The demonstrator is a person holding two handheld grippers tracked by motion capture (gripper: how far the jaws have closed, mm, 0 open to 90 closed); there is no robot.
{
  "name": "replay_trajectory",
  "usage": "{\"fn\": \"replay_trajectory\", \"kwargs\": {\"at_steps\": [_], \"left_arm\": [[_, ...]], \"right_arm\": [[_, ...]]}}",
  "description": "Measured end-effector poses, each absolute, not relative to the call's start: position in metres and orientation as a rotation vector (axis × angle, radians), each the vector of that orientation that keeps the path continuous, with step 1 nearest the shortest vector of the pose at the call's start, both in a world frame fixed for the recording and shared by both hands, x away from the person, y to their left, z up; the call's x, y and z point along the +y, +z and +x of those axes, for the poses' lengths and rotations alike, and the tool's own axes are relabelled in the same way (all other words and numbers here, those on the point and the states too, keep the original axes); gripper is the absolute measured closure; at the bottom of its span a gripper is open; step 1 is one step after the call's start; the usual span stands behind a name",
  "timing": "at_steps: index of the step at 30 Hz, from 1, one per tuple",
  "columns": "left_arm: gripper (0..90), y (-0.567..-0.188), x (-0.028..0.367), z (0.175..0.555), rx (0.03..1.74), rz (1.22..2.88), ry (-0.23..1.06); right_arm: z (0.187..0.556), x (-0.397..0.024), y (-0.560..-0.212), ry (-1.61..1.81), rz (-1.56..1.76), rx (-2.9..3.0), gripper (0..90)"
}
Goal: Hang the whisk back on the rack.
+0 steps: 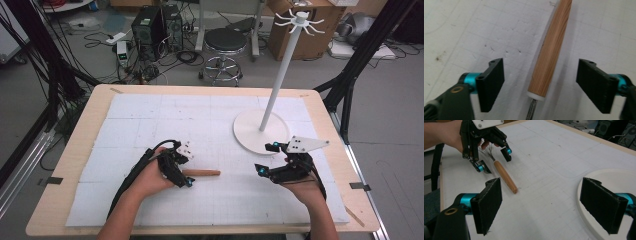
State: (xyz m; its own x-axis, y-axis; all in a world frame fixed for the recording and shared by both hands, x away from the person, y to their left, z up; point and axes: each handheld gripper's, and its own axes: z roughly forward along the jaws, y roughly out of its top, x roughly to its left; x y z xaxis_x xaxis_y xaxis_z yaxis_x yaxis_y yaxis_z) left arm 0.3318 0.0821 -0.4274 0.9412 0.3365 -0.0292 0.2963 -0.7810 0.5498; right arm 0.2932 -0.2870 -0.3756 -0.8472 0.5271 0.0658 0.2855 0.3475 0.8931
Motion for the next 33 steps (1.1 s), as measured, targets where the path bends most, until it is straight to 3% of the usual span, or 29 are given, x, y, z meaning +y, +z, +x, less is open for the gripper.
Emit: {"fn": "replay_trajectory", "kwargs": {"at_steps": [8, 21, 25, 33], "left_arm": [[44.6, -0.422, 0.066, 0.332, 0.393, 2.674, 0.133], [57.0, -0.421, 0.07, 0.335, 0.4, 2.708, 0.08], [67.2, -0.418, 0.067, 0.335, 0.363, 2.741, 0.088], [73.1, -0.417, 0.064, 0.333, 0.33, 2.762, 0.094]], "right_arm": [[0.294, -0.286, -0.376, 1.494, 0.722, 2.382, 17.3], [0.293, -0.286, -0.376, 1.496, 0.727, 2.39, 17.4], [0.293, -0.286, -0.377, 1.494, 0.72, 2.388, 17.4], [0.293, -0.285, -0.377, 1.493, 0.721, 2.393, 17.4]]}}
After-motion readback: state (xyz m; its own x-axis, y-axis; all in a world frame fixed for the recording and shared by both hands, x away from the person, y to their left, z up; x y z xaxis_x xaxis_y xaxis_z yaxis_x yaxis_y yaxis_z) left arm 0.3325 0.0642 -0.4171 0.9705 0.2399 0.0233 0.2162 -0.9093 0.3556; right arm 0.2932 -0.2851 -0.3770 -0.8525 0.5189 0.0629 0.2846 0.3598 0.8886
